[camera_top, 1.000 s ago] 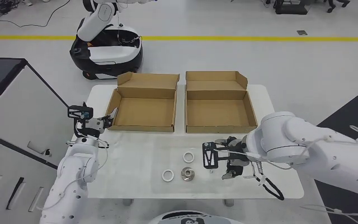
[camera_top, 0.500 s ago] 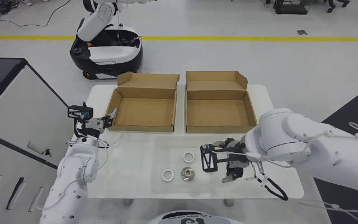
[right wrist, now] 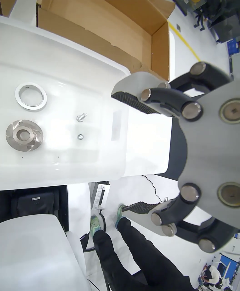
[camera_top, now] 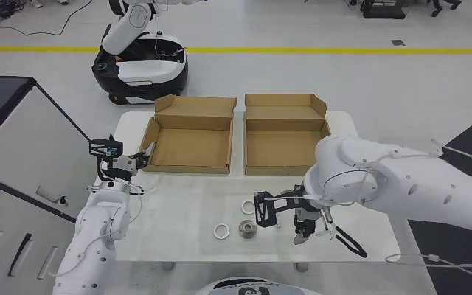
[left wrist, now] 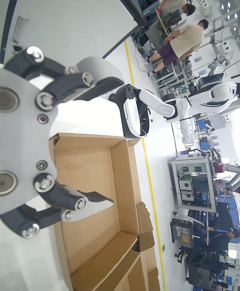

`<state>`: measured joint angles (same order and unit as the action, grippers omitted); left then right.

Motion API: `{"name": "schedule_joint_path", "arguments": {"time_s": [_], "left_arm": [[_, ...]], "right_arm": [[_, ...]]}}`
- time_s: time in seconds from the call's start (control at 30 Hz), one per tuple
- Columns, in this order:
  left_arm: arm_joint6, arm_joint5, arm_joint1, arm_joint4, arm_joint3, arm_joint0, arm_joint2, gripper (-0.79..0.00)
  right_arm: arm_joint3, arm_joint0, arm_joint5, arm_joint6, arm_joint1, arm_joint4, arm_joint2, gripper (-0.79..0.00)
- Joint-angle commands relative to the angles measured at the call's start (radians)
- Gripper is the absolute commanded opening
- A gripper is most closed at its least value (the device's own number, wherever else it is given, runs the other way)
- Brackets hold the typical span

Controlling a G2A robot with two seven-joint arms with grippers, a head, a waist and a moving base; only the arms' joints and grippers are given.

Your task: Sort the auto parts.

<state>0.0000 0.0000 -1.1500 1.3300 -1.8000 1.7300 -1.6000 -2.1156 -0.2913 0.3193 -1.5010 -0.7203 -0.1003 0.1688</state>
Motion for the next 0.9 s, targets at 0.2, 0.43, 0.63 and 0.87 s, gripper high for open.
{"name": "schedule_joint_path", "arguments": {"time_s": [0.2, 0.43, 0.63, 0.87], "left_arm": [[0.0, 0.0, 0.0, 0.0, 0.0, 0.0, 0.0, 0.0], [0.0, 0.0, 0.0, 0.0, 0.0, 0.0, 0.0, 0.0], [0.0, 0.0, 0.0, 0.0, 0.0, 0.0, 0.0, 0.0], [0.0, 0.0, 0.0, 0.0, 0.0, 0.0, 0.0, 0.0]], "right_arm": [[0.058, -0.031, -0.019, -0.019, -0.07, -0.02, 0.001, 0.0], [0.108, -0.075, -0.034, -0.034, -0.121, -0.072, 0.001, 0.0], [0.147, -0.106, -0.035, -0.035, -0.148, -0.11, 0.001, -0.145], [0.171, -0.134, -0.035, -0.035, -0.154, -0.133, 0.001, -0.372]]}}
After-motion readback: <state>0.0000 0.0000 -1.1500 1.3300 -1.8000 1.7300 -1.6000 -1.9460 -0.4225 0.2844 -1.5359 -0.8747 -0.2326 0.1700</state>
